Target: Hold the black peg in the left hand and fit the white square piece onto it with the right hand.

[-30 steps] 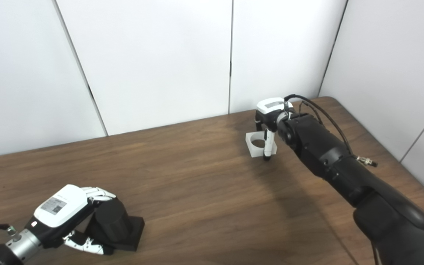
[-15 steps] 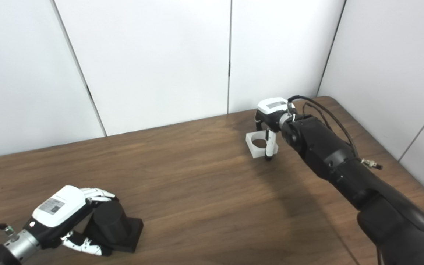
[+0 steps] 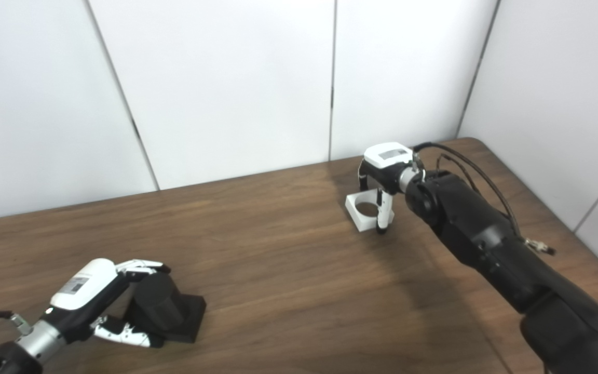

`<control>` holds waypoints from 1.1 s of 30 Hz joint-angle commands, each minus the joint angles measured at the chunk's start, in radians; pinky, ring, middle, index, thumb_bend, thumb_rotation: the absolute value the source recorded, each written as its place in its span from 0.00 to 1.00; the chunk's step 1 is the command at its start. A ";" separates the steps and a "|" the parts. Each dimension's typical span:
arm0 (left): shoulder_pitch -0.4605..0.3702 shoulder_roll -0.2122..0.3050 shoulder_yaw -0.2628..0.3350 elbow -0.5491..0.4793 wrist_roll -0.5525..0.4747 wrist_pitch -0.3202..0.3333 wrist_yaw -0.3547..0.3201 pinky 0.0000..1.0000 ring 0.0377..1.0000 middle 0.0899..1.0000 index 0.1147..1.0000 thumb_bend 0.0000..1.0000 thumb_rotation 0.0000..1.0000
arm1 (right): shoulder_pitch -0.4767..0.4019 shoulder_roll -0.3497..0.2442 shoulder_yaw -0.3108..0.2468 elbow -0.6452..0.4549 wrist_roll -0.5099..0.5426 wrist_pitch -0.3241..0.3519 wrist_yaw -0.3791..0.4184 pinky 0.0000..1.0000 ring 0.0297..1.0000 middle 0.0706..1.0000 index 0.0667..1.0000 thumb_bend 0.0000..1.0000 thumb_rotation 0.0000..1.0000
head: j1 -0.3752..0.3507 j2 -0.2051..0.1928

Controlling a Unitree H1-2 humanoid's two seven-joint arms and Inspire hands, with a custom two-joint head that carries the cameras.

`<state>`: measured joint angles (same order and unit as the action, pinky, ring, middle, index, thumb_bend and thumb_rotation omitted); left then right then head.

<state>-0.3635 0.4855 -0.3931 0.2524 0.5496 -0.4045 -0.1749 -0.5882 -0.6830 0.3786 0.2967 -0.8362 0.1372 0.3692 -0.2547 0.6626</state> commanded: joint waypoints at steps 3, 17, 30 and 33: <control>0.011 0.009 -0.004 0.050 0.021 0.049 -0.045 0.72 0.81 0.79 0.42 0.52 0.06 | -0.038 -0.022 -0.022 -0.129 0.003 -0.020 0.022 0.93 0.88 0.82 0.45 0.52 0.14 | 0.018 0.008; -0.003 -0.031 -0.021 0.041 0.051 0.100 -0.064 0.77 0.83 0.79 0.42 0.52 0.06 | -0.049 0.050 -0.046 -0.427 0.136 -0.106 0.130 0.87 0.87 0.81 0.44 0.52 0.14 | 0.240 0.049; -0.017 -0.057 -0.044 0.039 0.090 0.100 -0.038 0.74 0.83 0.80 0.42 0.52 0.07 | -0.070 0.153 -0.029 -0.519 0.164 -0.156 0.186 0.86 0.87 0.80 0.44 0.52 0.14 | 0.322 0.068; -0.023 -0.060 -0.052 0.046 0.100 0.094 -0.036 0.73 0.83 0.80 0.42 0.52 0.07 | -0.078 0.177 -0.022 -0.538 0.167 -0.149 0.211 0.88 0.88 0.81 0.44 0.52 0.14 | 0.324 0.071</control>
<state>-0.4004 0.4263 -0.4098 0.2604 0.6185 -0.3262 -0.1611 -0.6035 -0.5077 0.3699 -0.2038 -0.6806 0.0008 0.5807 0.0690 0.7332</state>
